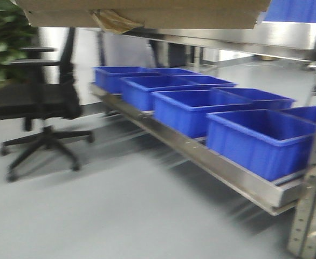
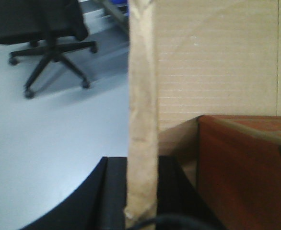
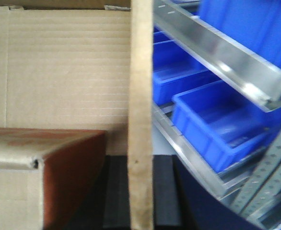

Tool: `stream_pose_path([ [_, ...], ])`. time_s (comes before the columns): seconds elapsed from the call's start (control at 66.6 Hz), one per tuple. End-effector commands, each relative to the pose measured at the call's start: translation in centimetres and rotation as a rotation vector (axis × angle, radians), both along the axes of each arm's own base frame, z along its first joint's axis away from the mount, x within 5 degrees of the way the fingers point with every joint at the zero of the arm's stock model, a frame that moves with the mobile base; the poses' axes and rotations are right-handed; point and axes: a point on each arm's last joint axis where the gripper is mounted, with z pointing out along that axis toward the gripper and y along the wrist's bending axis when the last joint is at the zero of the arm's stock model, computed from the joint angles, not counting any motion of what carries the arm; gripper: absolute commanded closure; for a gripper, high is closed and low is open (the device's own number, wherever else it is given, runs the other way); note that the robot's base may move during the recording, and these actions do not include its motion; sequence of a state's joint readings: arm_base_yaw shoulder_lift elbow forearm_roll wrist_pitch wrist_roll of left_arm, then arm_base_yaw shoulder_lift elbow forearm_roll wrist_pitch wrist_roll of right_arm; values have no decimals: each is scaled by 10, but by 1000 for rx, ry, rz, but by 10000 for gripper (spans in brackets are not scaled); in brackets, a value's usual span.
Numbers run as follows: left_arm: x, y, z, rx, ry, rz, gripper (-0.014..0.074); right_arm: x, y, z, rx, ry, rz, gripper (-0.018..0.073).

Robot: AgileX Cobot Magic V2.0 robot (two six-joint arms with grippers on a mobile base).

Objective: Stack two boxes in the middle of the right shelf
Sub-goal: 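Carry the boxes while turning toward the steel shelf with blue bins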

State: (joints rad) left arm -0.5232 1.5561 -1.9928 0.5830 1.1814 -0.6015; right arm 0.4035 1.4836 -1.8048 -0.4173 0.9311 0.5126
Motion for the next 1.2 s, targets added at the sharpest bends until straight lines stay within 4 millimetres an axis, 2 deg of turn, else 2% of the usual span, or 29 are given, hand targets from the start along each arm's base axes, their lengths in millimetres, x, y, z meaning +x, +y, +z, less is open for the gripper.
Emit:
stream_pose_path([
  [0.0, -5, 5, 10, 3, -55, 9, 707, -4, -4, 13, -9, -82, 0, 726],
  [1.186, -5, 5, 10, 4, -56, 9, 707, -4, -4, 13, -9, -82, 0, 726],
])
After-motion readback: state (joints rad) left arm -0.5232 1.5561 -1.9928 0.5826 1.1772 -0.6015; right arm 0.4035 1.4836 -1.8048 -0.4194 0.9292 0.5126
